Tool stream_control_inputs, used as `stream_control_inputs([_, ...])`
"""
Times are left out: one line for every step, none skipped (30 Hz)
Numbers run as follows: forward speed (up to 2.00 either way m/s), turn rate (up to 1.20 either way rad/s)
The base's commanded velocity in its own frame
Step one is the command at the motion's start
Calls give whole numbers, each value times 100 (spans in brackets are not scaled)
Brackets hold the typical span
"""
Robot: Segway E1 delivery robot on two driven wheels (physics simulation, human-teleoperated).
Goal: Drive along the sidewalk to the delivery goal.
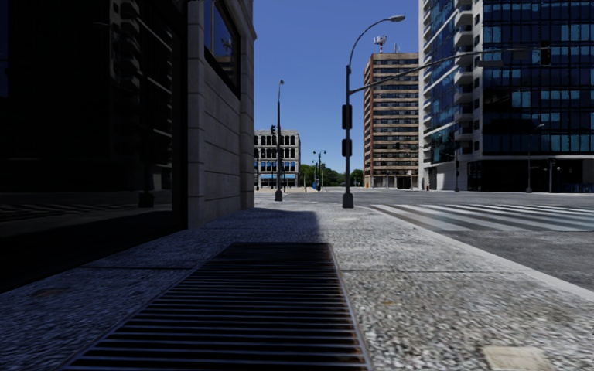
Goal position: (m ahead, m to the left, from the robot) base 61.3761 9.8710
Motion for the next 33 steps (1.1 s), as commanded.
stream_control_inputs([200,0])
stream_control_inputs([200,0])
stream_control_inputs([200,0])
stream_control_inputs([200,0])
stream_control_inputs([200,0])
stream_control_inputs([200,0])
stream_control_inputs([200,0])
stream_control_inputs([200,0])
stream_control_inputs([200,0])
stream_control_inputs([200,0])
stream_control_inputs([200,0])
stream_control_inputs([200,0])
stream_control_inputs([200,0])
stream_control_inputs([200,0])
stream_control_inputs([200,0])
stream_control_inputs([200,0])
stream_control_inputs([200,0])
stream_control_inputs([200,0])
stream_control_inputs([200,0])
stream_control_inputs([200,0])
stream_control_inputs([200,0])
stream_control_inputs([200,0])
stream_control_inputs([200,0])
stream_control_inputs([200,0])
stream_control_inputs([200,0])
stream_control_inputs([200,0])
stream_control_inputs([200,0])
stream_control_inputs([200,0])
stream_control_inputs([200,0])
stream_control_inputs([200,0])
stream_control_inputs([200,0])
stream_control_inputs([200,0])
stream_control_inputs([200,0])
